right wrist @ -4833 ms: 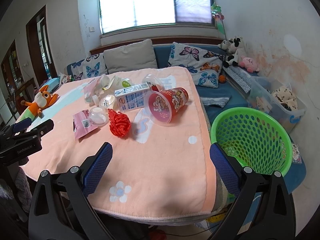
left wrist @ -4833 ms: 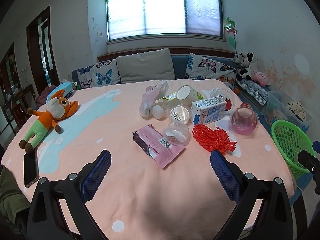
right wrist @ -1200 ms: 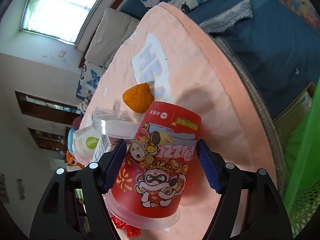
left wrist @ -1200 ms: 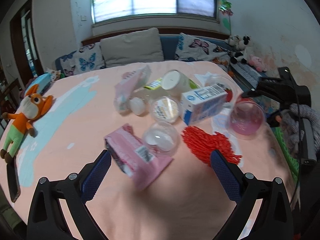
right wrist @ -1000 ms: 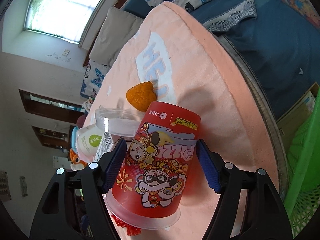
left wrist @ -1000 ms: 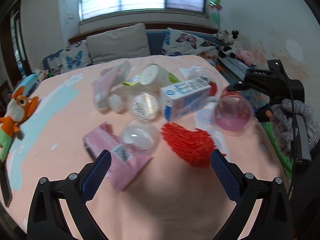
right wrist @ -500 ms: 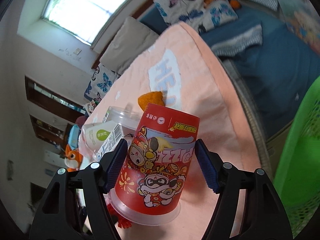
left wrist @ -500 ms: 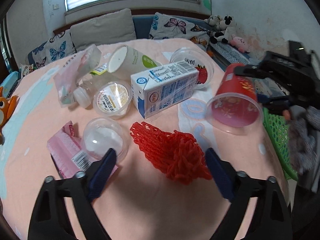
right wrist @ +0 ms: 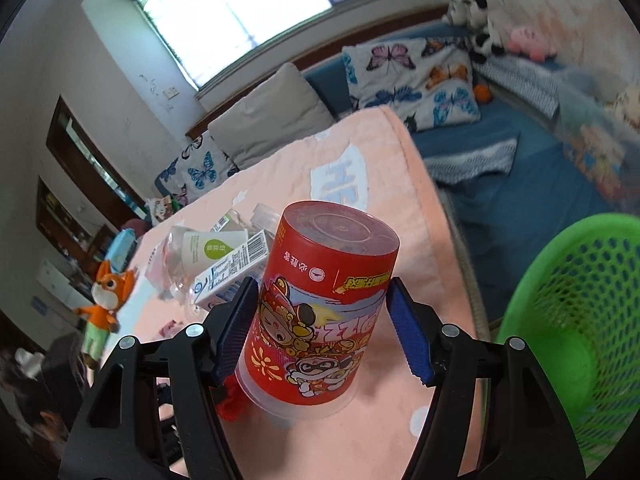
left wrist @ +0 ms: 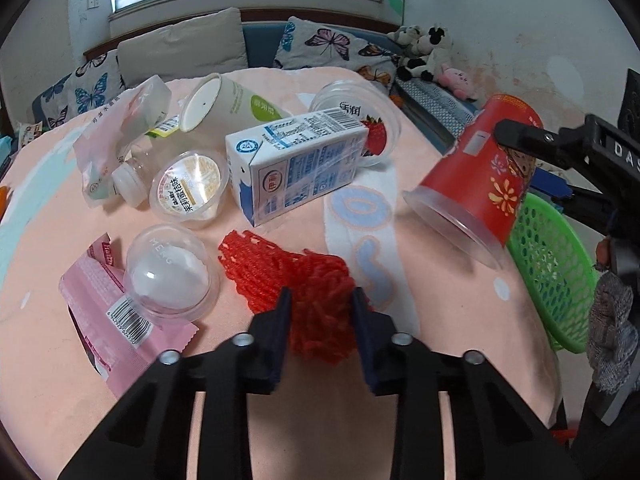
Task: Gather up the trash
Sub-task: 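Carry the red cup and red net over the green basket and release both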
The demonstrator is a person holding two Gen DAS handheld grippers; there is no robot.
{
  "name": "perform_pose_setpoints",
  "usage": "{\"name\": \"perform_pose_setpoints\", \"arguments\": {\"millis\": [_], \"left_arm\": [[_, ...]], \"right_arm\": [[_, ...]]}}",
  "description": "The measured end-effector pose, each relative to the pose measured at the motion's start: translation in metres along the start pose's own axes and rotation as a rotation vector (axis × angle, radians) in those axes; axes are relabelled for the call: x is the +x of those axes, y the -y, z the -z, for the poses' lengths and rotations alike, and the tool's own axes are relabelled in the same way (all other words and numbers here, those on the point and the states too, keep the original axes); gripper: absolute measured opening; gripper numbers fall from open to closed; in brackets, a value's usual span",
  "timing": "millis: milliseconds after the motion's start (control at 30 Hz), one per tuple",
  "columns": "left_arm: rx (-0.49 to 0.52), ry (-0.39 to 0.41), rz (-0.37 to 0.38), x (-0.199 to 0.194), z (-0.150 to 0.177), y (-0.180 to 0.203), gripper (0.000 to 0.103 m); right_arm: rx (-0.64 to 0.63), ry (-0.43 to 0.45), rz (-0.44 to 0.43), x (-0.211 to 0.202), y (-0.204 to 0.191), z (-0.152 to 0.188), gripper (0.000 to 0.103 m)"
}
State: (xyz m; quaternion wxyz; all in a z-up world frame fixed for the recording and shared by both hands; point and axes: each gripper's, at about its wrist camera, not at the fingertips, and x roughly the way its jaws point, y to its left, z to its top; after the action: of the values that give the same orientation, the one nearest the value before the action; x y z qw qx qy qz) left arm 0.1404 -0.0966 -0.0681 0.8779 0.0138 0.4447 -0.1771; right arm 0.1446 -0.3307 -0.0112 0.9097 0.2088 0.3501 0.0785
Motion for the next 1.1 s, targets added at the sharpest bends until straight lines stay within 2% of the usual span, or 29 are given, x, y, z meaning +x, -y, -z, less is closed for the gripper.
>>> {"name": "perform_pose_setpoints", "arguments": {"millis": [367,667,900,1100], "left_arm": [[-0.052,0.017,0.054,-0.014,0.012,-0.018,0.017],[-0.051,0.076,0.112,-0.046,0.010,-0.023,0.015],[-0.011,0.115,0.161,-0.067,0.003,-0.005,0.015],[0.043,0.131,0.175,-0.078,-0.004,0.021,0.015]], "right_arm": [[-0.062,0.045,0.032,-0.030,-0.013,0.005,0.066],[-0.084,0.083,0.061,-0.061,-0.016,0.006,0.066],[-0.081,0.128,0.153,-0.095,0.002,0.011,0.066],[-0.074,0.165,0.266,-0.123,0.033,0.016,0.066]]}}
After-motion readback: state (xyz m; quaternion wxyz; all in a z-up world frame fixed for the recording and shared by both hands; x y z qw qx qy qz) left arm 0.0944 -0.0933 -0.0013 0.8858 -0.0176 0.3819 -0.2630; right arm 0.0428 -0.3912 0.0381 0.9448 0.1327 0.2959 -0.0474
